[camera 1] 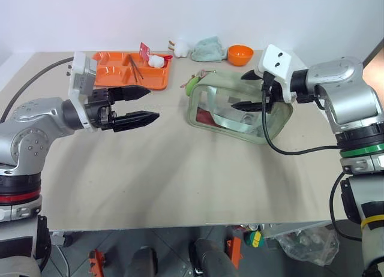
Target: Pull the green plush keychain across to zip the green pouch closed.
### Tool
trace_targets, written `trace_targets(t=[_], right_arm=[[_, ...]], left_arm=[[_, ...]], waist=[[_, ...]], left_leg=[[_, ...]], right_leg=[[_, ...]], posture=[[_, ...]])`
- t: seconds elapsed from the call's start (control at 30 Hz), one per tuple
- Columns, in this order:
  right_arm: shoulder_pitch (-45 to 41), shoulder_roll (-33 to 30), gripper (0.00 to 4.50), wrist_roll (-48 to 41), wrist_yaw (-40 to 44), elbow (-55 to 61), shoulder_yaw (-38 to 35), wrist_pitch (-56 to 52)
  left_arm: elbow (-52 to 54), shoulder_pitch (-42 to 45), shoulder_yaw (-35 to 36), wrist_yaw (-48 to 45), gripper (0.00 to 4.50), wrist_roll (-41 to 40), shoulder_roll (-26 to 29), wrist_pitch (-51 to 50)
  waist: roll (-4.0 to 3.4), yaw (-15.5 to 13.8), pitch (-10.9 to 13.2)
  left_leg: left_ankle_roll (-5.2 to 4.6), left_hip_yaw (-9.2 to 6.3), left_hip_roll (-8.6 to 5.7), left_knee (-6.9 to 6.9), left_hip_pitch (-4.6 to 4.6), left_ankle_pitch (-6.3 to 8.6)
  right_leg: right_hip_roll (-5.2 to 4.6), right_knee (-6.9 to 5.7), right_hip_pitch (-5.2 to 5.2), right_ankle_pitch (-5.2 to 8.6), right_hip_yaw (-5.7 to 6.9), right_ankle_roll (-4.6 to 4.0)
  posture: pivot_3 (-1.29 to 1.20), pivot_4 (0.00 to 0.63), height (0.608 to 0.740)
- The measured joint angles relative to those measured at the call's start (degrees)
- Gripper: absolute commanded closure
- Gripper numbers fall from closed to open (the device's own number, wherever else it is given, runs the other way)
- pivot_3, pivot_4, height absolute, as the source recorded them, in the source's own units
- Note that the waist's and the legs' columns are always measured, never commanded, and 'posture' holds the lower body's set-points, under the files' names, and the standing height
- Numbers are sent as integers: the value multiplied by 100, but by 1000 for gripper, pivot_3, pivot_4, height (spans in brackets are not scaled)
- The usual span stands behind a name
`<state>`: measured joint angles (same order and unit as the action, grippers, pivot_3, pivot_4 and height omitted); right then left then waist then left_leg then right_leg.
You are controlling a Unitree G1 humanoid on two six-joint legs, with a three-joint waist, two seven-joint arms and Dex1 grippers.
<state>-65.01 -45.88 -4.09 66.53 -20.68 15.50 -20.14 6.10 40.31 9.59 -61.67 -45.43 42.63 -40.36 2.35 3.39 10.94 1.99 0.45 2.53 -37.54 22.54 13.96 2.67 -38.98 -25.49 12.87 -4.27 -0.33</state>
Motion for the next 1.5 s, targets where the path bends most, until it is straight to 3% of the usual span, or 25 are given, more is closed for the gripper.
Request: trace_targets(t=[0.63, 0.77, 1.07, 1.1, 1.5], right_arm=[[46, 2, 47, 450, 77, -135, -18, 253], [159, 2, 1180, 543, 66, -100, -17, 252], [189, 5, 4266, 796, 55, -90, -17, 422], [189, 15, 4432, 802, 58, -93, -17, 448], [147, 93, 4432, 887, 106, -202, -17, 597]], left_arm=[[-341, 304, -153, 223, 27, 474, -264, 249], [-421, 332, -159, 213, 0, 504, -299, 284], [-443, 341, -147, 296, 0, 474, -372, 324], [-443, 341, -109, 319, 0, 444, -388, 322], [-438, 347, 224, 677, 0, 175, -492, 299]], waist=[[0, -8, 0], [0, -9, 0], [0, -10, 0], [0, -9, 0], [0, -7, 0]], left_leg=[[0, 0, 0, -1, -1, 0], [1, 2, 0, -1, -1, 0], [1, 1, 0, -1, -1, 0], [1, 1, 0, -2, -1, 0], [1, 0, 2, -3, -4, -1]], right_leg=[[0, -2, 1, -1, -1, -2], [0, -3, 1, -1, -2, -2], [0, -4, 1, -1, -1, -2], [0, -4, 1, -1, -2, -2], [1, -7, 2, -3, -1, -4]], posture=[[0, 150, 740], [0, 150, 740], [0, 150, 740], [0, 150, 740], [0, 150, 740]])
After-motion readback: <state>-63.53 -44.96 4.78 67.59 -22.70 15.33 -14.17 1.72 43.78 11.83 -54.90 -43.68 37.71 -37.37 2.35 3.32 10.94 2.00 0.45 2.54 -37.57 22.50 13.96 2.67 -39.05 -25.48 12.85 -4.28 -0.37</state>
